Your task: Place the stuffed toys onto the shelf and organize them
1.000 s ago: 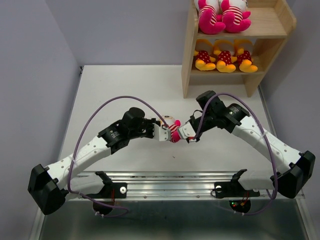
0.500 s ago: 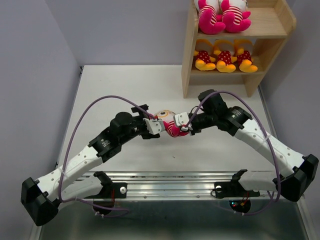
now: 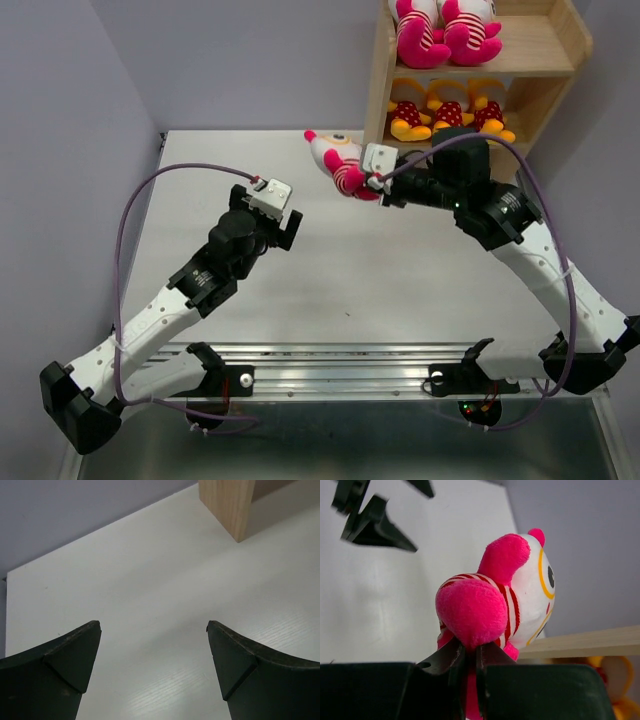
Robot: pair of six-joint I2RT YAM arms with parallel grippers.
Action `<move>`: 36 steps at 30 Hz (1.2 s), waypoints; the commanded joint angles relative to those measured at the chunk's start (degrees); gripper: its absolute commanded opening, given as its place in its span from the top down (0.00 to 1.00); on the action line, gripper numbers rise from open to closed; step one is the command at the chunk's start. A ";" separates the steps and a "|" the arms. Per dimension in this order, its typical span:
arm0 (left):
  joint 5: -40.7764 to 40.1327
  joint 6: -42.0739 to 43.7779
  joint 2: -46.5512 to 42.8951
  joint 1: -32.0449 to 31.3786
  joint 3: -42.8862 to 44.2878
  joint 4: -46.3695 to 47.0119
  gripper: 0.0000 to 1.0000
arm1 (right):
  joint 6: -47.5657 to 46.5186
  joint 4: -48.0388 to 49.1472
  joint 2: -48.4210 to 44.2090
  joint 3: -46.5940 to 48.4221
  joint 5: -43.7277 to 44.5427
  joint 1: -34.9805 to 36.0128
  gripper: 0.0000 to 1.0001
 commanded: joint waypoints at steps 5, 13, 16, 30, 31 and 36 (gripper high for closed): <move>-1.98 -15.67 -0.75 0.71 4.06 -1.90 0.01 | 1.83 15.69 9.57 23.46 8.66 -1.25 0.99; 0.22 -18.31 -1.45 0.71 1.34 0.55 0.01 | 0.51 22.72 23.56 47.92 12.80 -11.34 0.99; 0.48 -18.66 -1.54 0.80 0.81 1.00 0.01 | 0.07 25.88 27.43 53.11 14.21 -16.35 0.99; 3.03 -19.27 -0.84 0.80 -0.60 3.29 0.01 | 6.30 36.35 30.52 53.13 3.15 -44.92 0.99; 3.12 -19.45 -0.75 0.80 -0.77 3.55 0.01 | 6.39 36.53 30.52 51.91 1.83 -48.07 0.99; 3.82 -19.80 -0.31 0.80 -1.30 4.43 0.01 | 7.01 36.70 30.87 48.83 -11.60 -56.00 0.99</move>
